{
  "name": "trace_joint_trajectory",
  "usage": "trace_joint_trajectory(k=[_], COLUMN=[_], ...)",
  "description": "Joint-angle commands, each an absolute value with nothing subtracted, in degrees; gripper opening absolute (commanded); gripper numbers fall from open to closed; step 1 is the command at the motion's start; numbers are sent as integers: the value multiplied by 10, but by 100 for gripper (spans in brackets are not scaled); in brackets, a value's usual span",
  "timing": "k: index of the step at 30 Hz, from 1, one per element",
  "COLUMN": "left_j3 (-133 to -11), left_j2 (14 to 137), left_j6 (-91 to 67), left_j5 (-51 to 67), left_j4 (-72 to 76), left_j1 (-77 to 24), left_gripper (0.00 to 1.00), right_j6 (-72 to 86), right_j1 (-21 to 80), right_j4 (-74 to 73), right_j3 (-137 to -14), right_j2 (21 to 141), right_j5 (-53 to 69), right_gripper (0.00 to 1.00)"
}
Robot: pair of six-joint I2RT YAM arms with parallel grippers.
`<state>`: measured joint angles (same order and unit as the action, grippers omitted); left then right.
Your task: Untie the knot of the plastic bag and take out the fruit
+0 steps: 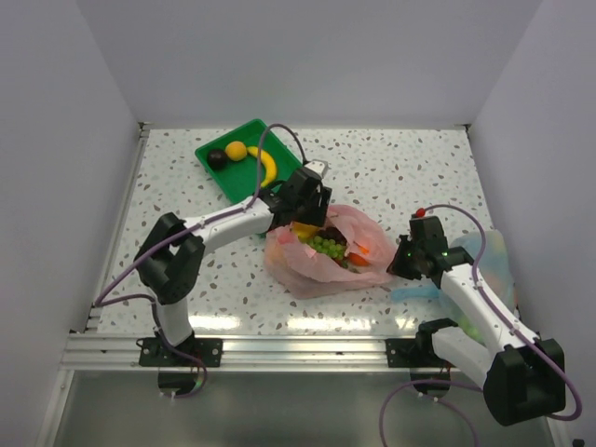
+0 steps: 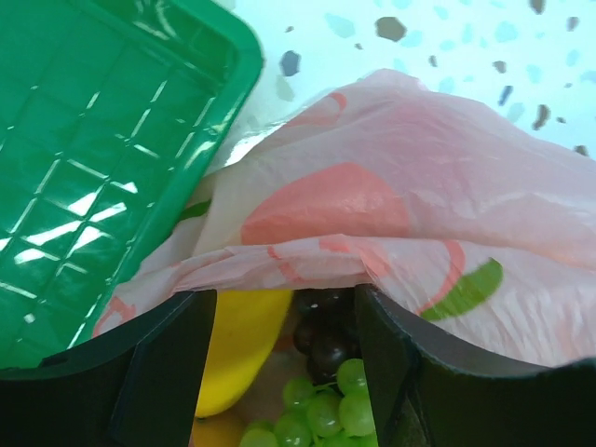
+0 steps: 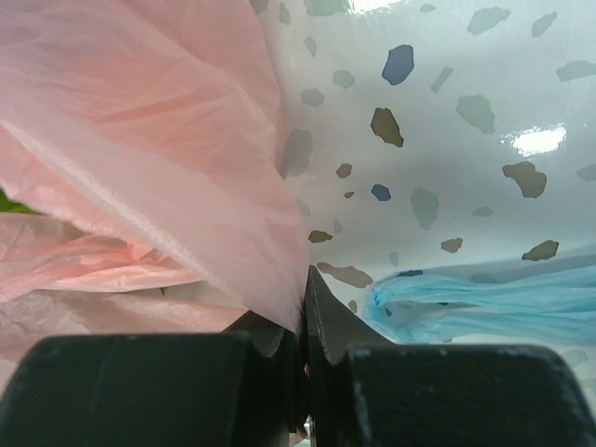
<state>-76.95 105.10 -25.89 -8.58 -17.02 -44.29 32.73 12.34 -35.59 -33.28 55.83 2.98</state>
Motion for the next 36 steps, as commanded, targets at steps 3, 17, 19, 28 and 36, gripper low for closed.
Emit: trace_joint_trajectory(k=[3, 17, 19, 28, 36], left_j3=[-744, -700, -722, -783, -772], left_j2=[988, 918, 941, 1039, 1088], left_j6=[-258, -48, -19, 33, 13], left_j5=[-12, -84, -84, -74, -76], left_j4=[-107, -206, -216, -222, -229], left_j1=[-453, -540, -549, -557, -576], left_gripper=[70, 84, 84, 84, 81], right_j6=[316, 285, 284, 282, 287], right_j1=[124, 124, 124, 124, 125], right_j4=[-356, -348, -346, -344, -332], right_j3=[-331, -348, -350, -344, -333], right_j2=[543, 539, 539, 539, 545], right_j5=[34, 69, 72, 83, 90], right_gripper=[4, 11, 11, 11, 12])
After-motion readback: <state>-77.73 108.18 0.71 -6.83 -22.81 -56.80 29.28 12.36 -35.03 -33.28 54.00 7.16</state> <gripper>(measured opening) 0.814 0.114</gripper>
